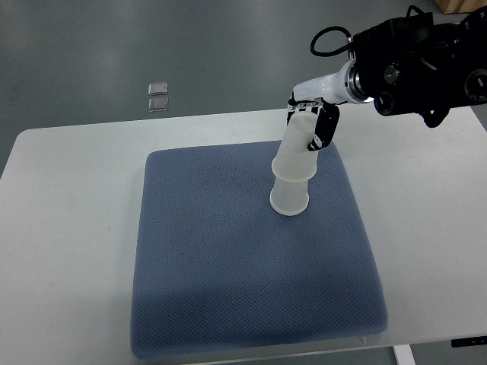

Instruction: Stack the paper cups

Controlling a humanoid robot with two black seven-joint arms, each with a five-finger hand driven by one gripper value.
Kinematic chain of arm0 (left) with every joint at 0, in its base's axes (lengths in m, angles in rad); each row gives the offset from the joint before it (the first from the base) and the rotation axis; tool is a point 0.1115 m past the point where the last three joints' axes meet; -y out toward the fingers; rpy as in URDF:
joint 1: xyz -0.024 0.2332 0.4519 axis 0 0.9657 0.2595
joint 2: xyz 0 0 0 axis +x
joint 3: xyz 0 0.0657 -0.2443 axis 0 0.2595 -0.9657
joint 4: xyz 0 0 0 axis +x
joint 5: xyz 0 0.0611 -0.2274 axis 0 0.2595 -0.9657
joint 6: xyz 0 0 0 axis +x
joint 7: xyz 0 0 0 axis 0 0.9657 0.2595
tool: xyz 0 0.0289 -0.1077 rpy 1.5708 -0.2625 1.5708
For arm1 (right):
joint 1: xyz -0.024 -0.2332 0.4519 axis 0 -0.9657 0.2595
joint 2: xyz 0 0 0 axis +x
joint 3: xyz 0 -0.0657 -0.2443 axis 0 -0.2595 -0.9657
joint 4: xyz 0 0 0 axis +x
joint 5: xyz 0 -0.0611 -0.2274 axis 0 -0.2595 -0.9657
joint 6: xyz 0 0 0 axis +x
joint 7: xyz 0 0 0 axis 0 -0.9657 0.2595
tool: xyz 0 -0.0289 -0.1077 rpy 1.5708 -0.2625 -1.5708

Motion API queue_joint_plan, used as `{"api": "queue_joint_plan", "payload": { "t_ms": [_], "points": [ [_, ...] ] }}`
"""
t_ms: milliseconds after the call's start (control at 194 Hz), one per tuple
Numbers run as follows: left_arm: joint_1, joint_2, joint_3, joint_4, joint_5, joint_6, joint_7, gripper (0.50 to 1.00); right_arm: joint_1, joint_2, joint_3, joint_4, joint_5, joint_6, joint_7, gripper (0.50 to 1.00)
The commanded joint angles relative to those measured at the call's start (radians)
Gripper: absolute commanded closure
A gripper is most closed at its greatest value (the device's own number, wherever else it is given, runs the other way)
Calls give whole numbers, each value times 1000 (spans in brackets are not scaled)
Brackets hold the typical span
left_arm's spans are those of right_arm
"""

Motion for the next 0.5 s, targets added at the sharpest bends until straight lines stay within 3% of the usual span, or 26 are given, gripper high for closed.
{"api": "queue_joint_plan", "payload": {
  "t_ms": [0,496],
  "points": [
    [0,0,0,0,0,0,1,500,-3,1,0,0,0,0,0,748],
    [0,0,0,2,0,0,0,500,-36,32,0,-2,6,-40,0,742]
  ]
}}
